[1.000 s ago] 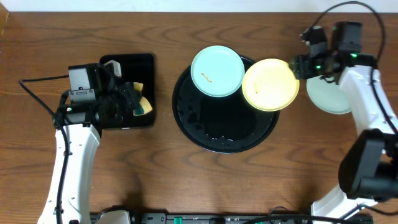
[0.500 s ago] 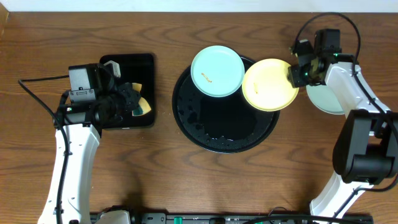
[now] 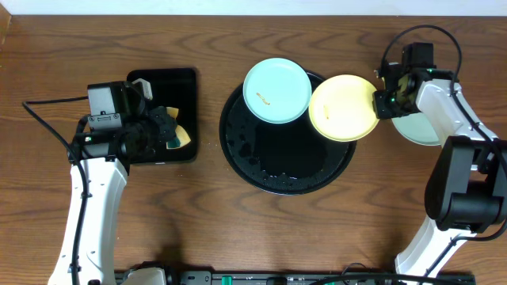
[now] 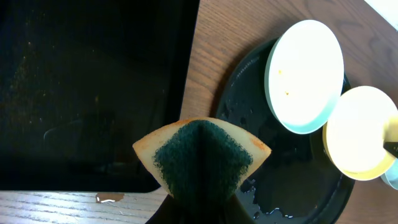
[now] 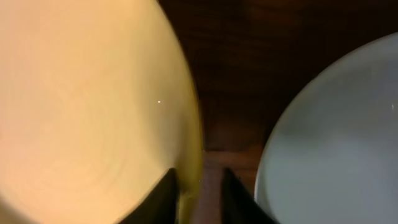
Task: Clean dirty plates on tray and stack at the side
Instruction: 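Grasp the yellow plate rim with the right gripper and drag it forward, then hold the yellow plate rim with the right gripper at the front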
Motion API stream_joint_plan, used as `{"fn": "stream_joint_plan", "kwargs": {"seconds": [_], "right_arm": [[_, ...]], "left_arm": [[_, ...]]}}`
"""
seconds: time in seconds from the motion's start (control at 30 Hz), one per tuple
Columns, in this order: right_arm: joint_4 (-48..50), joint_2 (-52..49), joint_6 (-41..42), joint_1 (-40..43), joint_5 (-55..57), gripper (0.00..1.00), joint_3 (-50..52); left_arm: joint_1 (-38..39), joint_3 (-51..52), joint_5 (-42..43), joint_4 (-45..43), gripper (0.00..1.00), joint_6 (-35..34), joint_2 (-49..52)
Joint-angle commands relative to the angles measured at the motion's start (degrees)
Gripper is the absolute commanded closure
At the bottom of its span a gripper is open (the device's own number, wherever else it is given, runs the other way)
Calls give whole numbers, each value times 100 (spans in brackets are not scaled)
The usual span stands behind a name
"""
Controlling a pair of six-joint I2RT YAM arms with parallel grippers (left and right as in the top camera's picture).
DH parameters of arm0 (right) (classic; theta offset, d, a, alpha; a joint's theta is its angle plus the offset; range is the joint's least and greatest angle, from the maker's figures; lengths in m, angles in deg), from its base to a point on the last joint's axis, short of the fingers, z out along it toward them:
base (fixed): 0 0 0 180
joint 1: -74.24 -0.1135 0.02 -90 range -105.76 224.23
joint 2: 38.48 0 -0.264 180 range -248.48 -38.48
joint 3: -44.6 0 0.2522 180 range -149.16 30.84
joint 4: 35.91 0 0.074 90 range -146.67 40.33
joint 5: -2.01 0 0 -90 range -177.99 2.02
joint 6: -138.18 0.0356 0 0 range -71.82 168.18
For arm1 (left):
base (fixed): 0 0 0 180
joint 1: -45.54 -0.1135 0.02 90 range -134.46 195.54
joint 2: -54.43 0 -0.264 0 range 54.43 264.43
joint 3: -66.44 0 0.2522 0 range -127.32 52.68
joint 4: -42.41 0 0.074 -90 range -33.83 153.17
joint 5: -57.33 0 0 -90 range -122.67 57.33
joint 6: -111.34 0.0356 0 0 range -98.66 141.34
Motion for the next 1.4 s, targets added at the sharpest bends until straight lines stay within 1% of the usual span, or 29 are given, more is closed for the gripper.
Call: {"fn": "stream_joint_plan", "kwargs": {"seconds": [0.0,0.07,0.1,0.3,0.47,0.57,0.67,0.8,0.97,1.13,1.37], "right_arm": [[-4,13,195,20,-48,87,-22],[9,13,192,20,-50,97,-22],[15,13,192,20,-50,99,-22],[11,116,197,13,-293,99,-129],[-94,529,308,13,-413,99,-160],[-568,787,549,-13,-424,99,-160],[-1143,798,872,-170,-459,99,-144],[-1427,798,1150,-446,-448,99,-94],[-1576,798,1779,-872,251,99,-94],[-1692,798,3049,-1449,1180,99,-94],[-1958,798,4070,-2238,1797,99,-85]], "left_arm": [[-17,-15,-55,0,92,9,28],[-17,-15,-55,0,92,9,28],[-17,-15,-55,0,92,9,28],[-17,-15,-55,0,92,9,28],[-17,-15,-55,2,92,9,28],[-17,-15,-55,0,92,9,28],[-17,-15,-57,0,92,9,28],[-17,-15,-70,2,92,9,28],[-17,-15,-114,2,92,120,28],[-15,-15,-111,0,92,118,28],[-13,-15,-111,44,92,118,28]]}}
